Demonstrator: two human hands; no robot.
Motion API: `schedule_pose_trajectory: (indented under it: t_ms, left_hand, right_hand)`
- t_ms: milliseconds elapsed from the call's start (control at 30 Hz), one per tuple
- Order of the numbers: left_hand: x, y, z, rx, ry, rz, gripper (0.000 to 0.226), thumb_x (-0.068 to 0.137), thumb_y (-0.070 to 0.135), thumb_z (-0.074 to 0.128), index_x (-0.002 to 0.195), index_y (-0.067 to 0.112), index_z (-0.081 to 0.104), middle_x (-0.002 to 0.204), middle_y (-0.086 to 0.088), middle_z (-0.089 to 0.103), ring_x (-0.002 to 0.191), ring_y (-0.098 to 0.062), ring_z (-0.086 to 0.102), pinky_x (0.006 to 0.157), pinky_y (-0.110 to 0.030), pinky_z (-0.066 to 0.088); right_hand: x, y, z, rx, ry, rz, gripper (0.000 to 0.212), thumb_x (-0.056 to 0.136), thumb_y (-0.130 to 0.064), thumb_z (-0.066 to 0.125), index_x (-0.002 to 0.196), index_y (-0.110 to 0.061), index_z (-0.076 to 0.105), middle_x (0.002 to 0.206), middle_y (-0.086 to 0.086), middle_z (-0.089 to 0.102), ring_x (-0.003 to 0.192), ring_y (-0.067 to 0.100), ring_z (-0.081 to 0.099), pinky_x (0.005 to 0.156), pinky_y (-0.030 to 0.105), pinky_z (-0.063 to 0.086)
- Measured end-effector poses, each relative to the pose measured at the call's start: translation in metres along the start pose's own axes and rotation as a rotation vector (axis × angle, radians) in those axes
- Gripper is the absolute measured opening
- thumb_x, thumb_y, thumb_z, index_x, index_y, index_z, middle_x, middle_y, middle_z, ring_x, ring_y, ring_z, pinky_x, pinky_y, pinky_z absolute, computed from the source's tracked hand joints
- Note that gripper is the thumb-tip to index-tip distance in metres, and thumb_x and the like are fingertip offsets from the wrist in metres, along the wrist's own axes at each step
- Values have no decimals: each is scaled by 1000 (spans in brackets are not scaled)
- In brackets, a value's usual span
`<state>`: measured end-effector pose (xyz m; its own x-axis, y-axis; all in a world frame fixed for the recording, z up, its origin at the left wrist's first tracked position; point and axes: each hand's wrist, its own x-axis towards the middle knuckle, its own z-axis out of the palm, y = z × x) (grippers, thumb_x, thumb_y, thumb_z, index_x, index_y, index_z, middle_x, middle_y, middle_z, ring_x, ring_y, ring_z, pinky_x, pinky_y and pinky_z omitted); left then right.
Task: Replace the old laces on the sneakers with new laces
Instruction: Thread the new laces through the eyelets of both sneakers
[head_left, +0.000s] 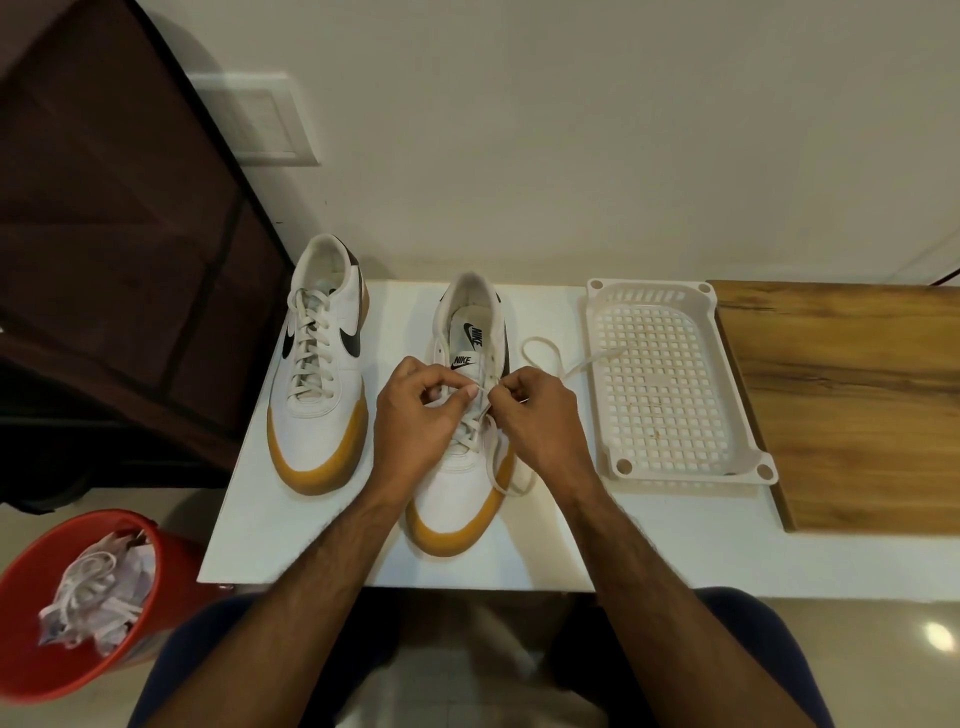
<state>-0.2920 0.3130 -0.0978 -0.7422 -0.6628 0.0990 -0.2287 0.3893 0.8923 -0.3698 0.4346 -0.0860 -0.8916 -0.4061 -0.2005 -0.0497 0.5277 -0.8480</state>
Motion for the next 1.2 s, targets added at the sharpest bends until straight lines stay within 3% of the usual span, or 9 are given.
schedule_pose_trajectory:
  t_ms: [267, 533, 700, 933, 1100, 1200]
  left_hand:
    - [-2, -2, 5, 29, 60, 37, 5, 84, 20, 80, 86, 23, 77, 77, 9, 46, 70, -3, 51, 64, -11, 40]
    - [-1, -3, 3, 87, 8, 57, 13, 78, 13, 80, 76, 20, 69, 78, 10, 49, 70, -8, 53, 63, -26, 44]
    - [0, -5, 4, 145, -4, 70, 11, 78, 20, 80, 77, 21, 70, 80, 8, 49, 72, -8, 54, 63, -34, 48]
    - [4, -5, -1, 276, -100, 149, 11, 90, 33, 73, 96, 24, 76, 89, 12, 46, 77, -6, 54, 63, -26, 47]
    - [6, -4, -7, 354, -172, 206, 17, 93, 34, 68, 106, 24, 74, 93, 11, 44, 79, -4, 52, 61, -14, 37]
    - [7, -4, -14, 401, -206, 241, 22, 91, 41, 69, 108, 28, 70, 97, 13, 44, 84, -4, 53, 60, -11, 34]
  right_hand:
    - [2, 4, -6, 127, -55, 41, 11, 89, -25, 64, 85, -19, 72, 78, -2, 76, 77, 17, 73, 81, 46, 61]
    - [1, 4, -10, 169, -78, 27, 13, 89, -21, 62, 83, -15, 72, 78, 1, 75, 79, 20, 73, 83, 49, 61]
    - [1, 5, -9, 189, -81, 17, 12, 89, -21, 62, 84, -17, 72, 78, 0, 75, 80, 19, 73, 83, 48, 61]
    - [5, 11, -20, 280, -196, -24, 8, 96, -16, 69, 97, -11, 76, 86, 3, 78, 82, 13, 74, 79, 28, 59]
    - [13, 15, -21, 199, -157, -79, 2, 88, -15, 77, 91, -15, 77, 83, 0, 77, 83, 15, 74, 86, 40, 61]
    - [12, 13, -22, 291, -101, -56, 4, 89, -9, 73, 85, -12, 74, 86, 2, 77, 88, 19, 74, 85, 42, 59]
